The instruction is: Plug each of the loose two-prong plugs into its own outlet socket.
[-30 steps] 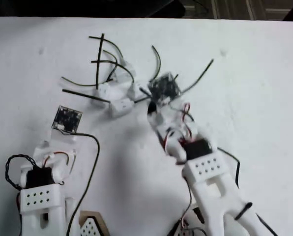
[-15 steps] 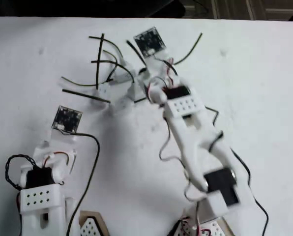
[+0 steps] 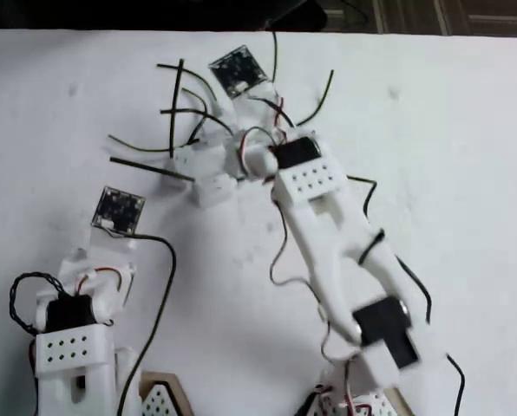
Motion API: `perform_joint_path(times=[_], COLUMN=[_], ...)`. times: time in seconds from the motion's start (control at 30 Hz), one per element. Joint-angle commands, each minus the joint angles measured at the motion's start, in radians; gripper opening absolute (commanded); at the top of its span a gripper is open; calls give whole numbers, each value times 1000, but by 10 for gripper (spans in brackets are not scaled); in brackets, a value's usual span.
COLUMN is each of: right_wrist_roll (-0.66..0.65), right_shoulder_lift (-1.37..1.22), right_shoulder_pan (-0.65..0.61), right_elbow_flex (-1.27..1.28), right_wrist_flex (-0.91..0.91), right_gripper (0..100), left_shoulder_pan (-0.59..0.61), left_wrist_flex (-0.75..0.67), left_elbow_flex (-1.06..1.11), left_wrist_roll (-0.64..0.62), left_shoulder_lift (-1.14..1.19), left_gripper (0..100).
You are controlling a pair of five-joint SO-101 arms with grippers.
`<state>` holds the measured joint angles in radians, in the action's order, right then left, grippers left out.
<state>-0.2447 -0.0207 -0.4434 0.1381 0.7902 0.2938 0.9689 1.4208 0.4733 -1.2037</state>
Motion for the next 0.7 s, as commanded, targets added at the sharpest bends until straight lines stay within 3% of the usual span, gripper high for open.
perform_joint_path(times=[0.0,0.33,0.53,0.67], right_wrist_roll=[0,98,109,222], right_shoulder_lift=[252,881,1198,1372], right_shoulder_pan=[-48,-88,-44,8], right_elbow_flex=[92,660,961,1100], right_wrist_flex=[124,154,154,159], right_gripper=[32,18,18,18], left_shoulder_pan=[-1,-1,-12,-54], left_wrist_flex=[-38,-83,-84,-75], left_elbow_flex=[0,23,14,31], left_wrist_roll=[11,6,0,-91], left_shoulder_lift=[-16,-16,-19,-110], left_gripper=[24,24,23,23])
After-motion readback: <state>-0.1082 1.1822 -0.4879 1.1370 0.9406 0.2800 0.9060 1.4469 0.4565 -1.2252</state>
